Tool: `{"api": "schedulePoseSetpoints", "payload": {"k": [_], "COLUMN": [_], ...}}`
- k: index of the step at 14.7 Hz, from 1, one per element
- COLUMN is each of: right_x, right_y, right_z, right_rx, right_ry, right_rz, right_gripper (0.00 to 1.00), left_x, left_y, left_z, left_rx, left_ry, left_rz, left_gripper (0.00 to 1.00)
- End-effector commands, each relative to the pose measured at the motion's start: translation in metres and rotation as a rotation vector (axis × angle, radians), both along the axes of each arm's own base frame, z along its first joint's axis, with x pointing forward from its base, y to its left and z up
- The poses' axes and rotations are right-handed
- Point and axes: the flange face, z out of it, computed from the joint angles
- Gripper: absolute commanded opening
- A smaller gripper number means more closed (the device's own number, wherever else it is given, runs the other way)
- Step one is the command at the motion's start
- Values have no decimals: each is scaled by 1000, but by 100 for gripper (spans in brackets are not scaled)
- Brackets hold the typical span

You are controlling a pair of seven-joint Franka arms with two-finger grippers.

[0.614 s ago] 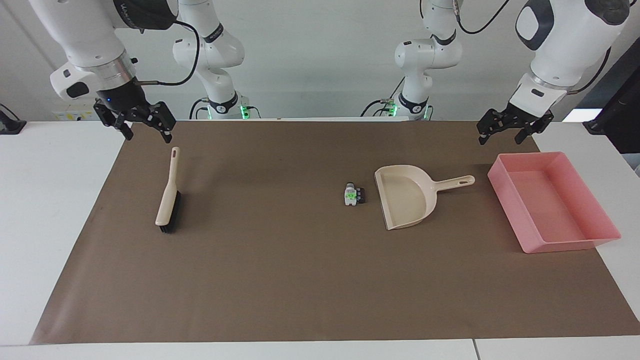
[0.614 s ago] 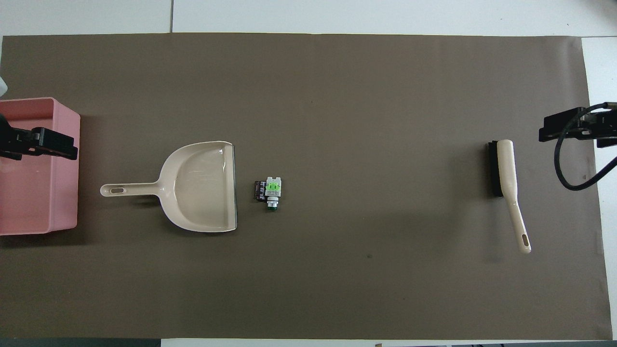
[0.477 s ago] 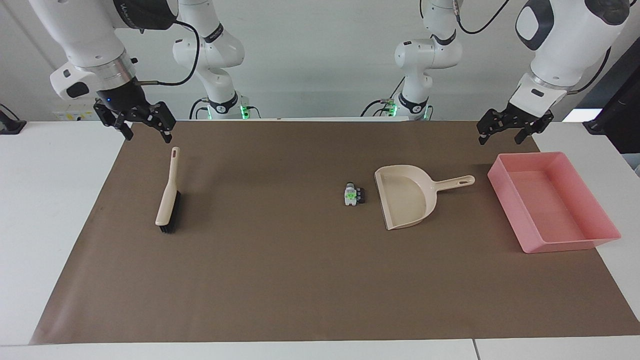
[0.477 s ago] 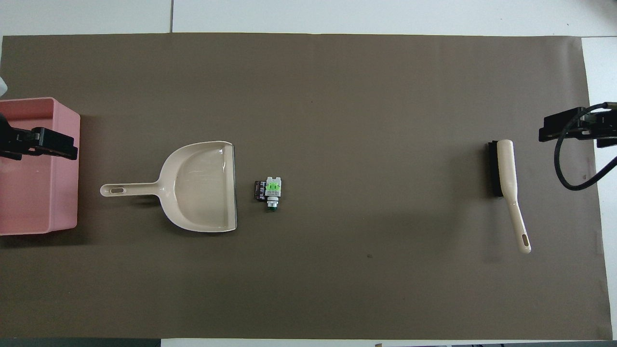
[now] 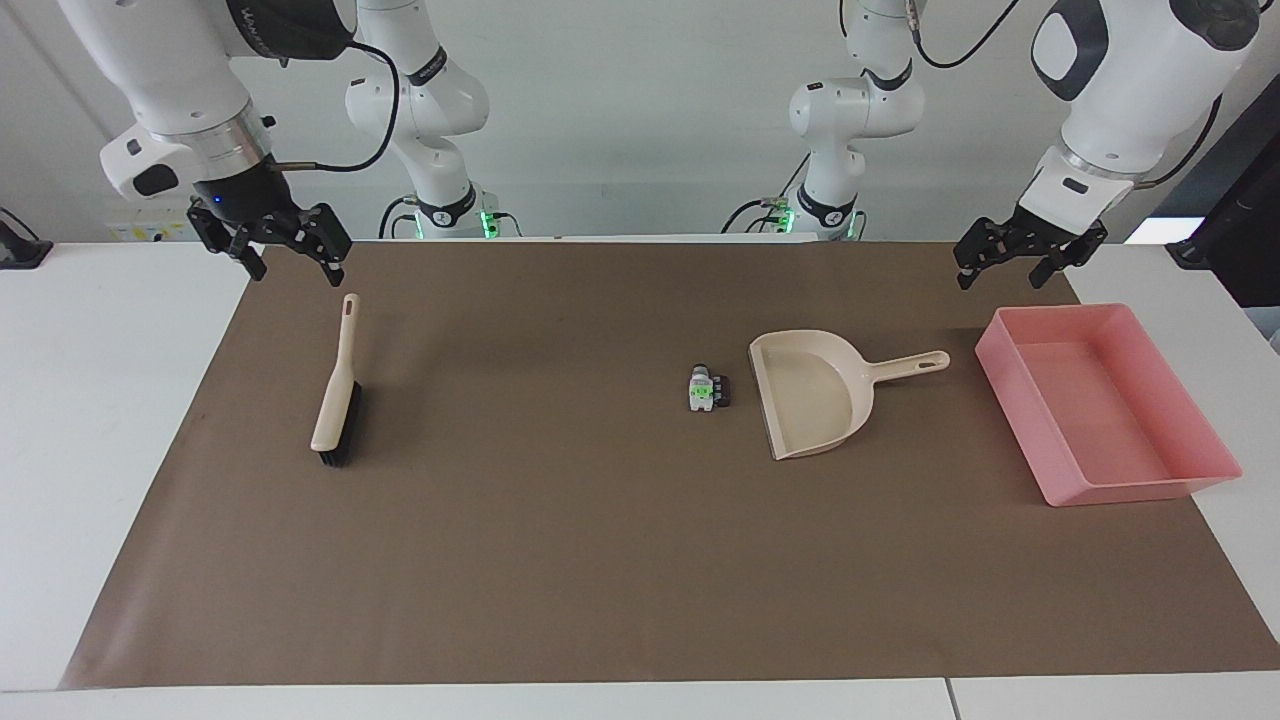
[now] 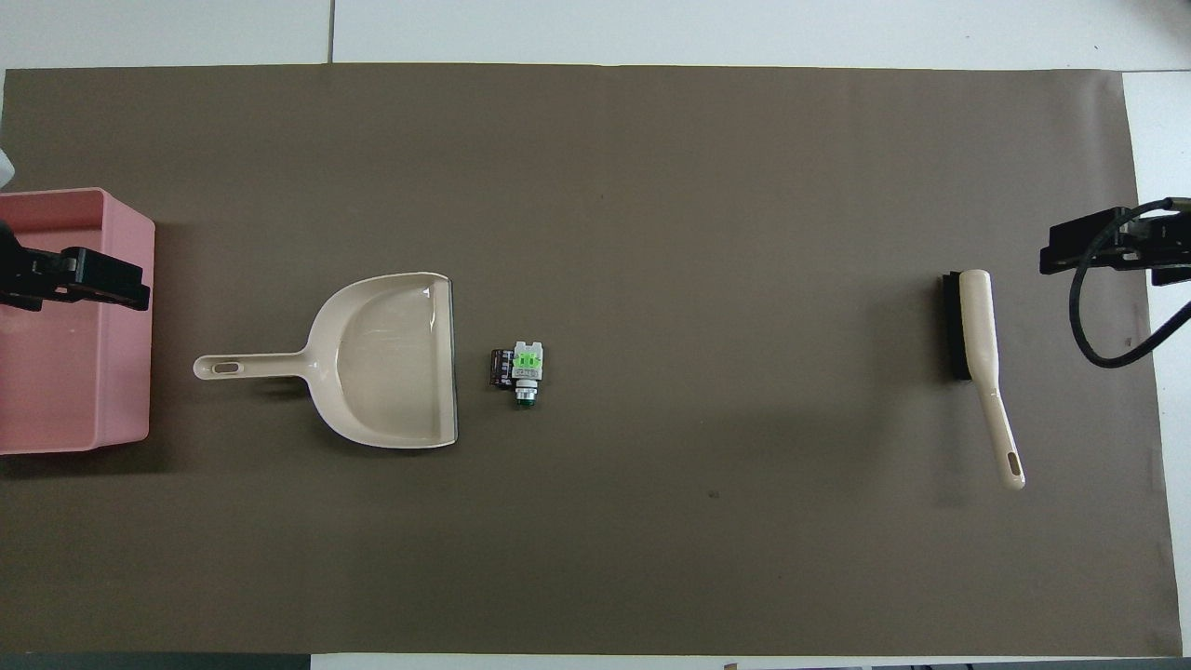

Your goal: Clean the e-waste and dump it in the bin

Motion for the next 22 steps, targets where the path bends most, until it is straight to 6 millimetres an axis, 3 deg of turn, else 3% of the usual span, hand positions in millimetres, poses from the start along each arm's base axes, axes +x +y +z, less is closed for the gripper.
{"api": "schedulePoseSetpoints", "payload": {"k": [1,5,9,12,15,17,20,22], "right_x": [-6,-26,-69,-82,-82,-81,-93,-99], "right_y": [0,-5,-16,-38,-61,-63,-63,-75], "right_z": [-3,-27,-110,-164,-214,-246,-275,-282], "right_rx": [-13,-9,4,8,13,12,13,19], "right_ry": [-6,40,10,65,93,95,91,100], "right_rz": [14,18,37,64,113,147,206,211], "right_gripper": [100,100,100,100,100,100,100,100], "left_x": [-6,-10,-8,-8,-9,-12,-11,-13], "left_y": [2,1,0,-9,-27,-45,-55,-59], "left_z": [-1,2,3,3,0,-7,-34,-61], "left_rx": [6,7,6,2,-9,-15,-28,-36], "left_ry": [55,67,58,45,24,17,23,34], "left_rz": [9,6,5,-46,-269,-414,-674,-859], "left_gripper": [100,100,100,100,100,100,99,99]}}
